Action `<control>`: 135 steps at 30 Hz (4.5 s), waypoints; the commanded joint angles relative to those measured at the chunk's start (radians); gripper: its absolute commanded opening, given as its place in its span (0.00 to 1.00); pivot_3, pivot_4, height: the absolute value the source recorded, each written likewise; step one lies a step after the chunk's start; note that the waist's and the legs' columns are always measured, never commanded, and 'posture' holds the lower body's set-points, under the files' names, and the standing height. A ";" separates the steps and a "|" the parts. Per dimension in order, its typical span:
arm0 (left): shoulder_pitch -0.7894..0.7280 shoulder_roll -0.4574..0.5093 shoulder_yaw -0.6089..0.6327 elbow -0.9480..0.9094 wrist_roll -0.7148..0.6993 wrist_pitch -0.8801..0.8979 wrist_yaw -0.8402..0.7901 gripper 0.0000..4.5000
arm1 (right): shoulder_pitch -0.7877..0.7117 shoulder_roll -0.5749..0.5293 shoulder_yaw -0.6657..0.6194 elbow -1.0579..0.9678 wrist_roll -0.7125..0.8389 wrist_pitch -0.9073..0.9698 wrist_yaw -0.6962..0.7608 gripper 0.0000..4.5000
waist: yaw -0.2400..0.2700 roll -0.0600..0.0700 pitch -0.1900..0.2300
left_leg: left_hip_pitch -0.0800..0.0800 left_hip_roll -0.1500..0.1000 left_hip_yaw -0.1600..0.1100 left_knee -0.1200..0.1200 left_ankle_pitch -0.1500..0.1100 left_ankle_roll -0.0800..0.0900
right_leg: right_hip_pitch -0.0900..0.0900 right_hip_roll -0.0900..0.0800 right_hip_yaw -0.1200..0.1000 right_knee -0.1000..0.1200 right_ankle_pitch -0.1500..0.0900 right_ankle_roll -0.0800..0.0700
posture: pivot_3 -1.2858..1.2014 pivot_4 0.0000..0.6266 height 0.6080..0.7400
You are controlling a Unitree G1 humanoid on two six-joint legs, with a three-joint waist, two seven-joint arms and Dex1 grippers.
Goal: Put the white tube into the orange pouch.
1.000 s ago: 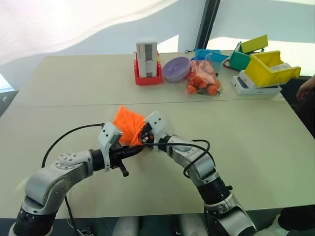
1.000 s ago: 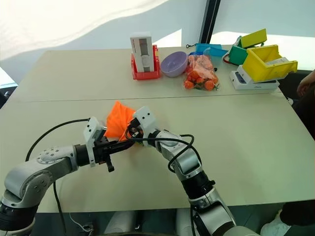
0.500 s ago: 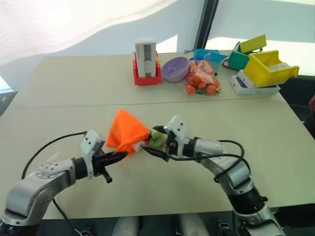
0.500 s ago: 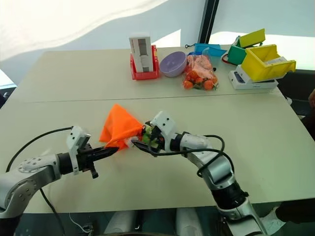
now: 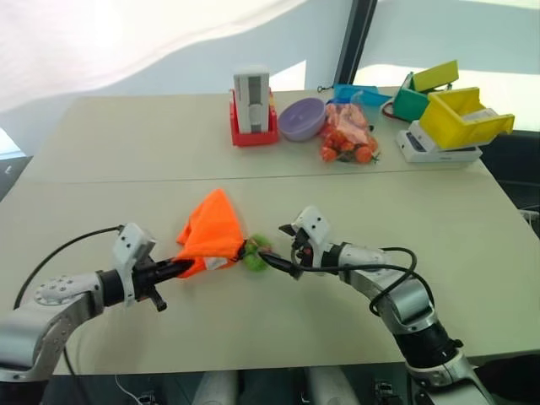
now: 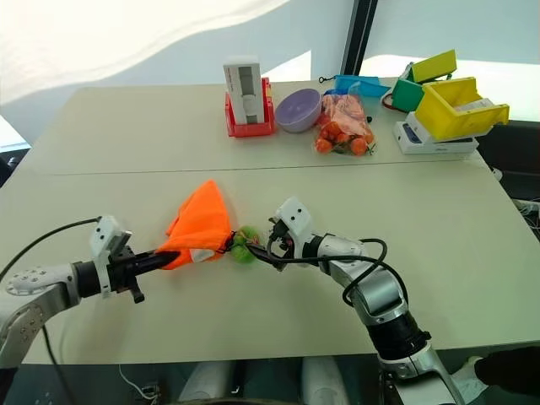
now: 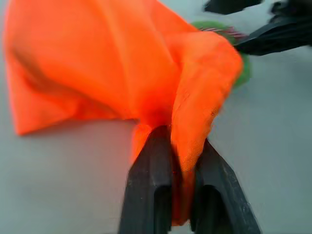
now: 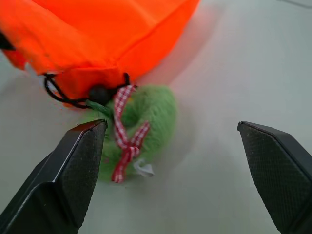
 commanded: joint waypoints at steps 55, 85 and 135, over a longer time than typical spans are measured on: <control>-0.495 -0.222 -0.279 0.270 0.168 -0.167 -0.086 0.99 | 0.089 -0.173 -0.336 -0.347 0.246 -0.158 0.104 0.00 | 0.005 0.000 0.000 | 0.001 -0.001 0.000 0.003 0.000 0.000 | 0.002 0.005 -0.001 0.002 0.000 0.000 | 0.52 0.24 1.00; -0.421 -0.238 -0.276 0.200 0.160 -0.129 -0.064 0.99 | 0.131 -0.318 -0.320 -0.188 -0.081 -0.640 0.114 0.00 | 0.006 0.000 0.000 | 0.001 -0.001 0.000 0.004 0.000 0.000 | 0.003 0.004 -0.001 0.003 0.000 0.000 | 0.52 0.24 1.00; -0.414 -0.259 -0.267 0.167 0.156 -0.107 -0.042 0.99 | 0.106 -0.245 -0.389 -0.346 0.454 -0.118 0.004 0.00 | 0.006 0.000 0.000 | 0.002 -0.001 0.000 0.005 0.001 0.000 | 0.003 0.004 -0.002 0.005 0.000 0.000 | 0.52 0.24 1.00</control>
